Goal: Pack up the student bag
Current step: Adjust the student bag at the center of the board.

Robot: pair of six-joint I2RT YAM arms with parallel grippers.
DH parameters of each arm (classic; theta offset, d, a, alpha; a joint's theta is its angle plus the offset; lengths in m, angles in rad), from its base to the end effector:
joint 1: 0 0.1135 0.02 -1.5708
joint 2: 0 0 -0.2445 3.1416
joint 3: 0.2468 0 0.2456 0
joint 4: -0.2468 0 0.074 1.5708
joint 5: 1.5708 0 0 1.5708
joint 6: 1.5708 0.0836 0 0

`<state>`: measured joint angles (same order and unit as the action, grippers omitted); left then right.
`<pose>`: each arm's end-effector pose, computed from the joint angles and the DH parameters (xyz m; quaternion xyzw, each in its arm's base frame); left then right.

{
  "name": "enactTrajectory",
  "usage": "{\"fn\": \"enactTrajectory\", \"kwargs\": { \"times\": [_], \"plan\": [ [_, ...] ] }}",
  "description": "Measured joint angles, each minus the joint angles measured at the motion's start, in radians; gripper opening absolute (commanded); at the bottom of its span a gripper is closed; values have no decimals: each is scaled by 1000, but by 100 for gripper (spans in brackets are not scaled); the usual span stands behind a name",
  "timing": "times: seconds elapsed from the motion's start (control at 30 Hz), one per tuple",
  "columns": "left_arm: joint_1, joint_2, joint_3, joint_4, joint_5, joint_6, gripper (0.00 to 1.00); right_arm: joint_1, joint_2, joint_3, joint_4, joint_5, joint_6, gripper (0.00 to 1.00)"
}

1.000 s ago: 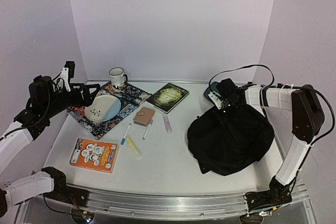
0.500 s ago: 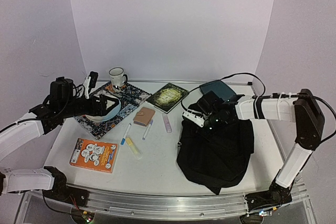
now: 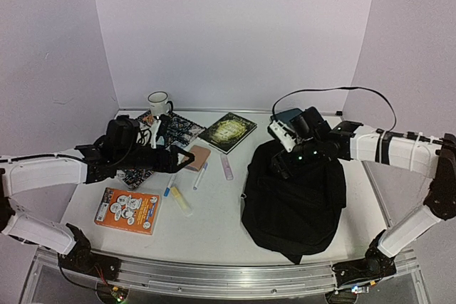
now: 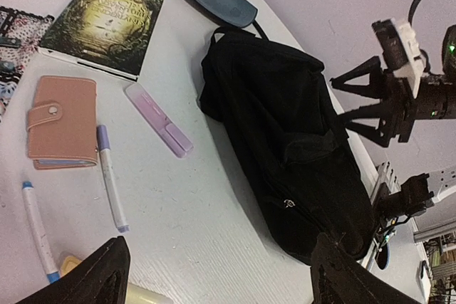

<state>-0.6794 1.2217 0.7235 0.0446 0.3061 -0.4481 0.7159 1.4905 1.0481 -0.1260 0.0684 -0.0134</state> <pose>0.2272 -0.2159 0.2148 0.1770 0.8232 -0.3892 0.3737 0.2859 0.2411 0.2248 -0.2972 0.8247 0.1371 0.4612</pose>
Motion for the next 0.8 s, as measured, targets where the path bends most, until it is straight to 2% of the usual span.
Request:
{"fn": "enactTrajectory", "kwargs": {
  "times": [0.23,0.47,0.7,0.8],
  "plan": [
    [-136,232,127,46,-57,-25,87,-140,-92,-162,20,74,249,81],
    [-237,452,292,74,-81,-18,85,-234,-124,-303,14,96,414,82],
    [-285,673,440,80,-65,-2,76,-339,-137,-397,73,53,490,83],
    [-290,745,485,79,-50,2,69,-359,-136,-411,107,23,504,83]
  ]
}}
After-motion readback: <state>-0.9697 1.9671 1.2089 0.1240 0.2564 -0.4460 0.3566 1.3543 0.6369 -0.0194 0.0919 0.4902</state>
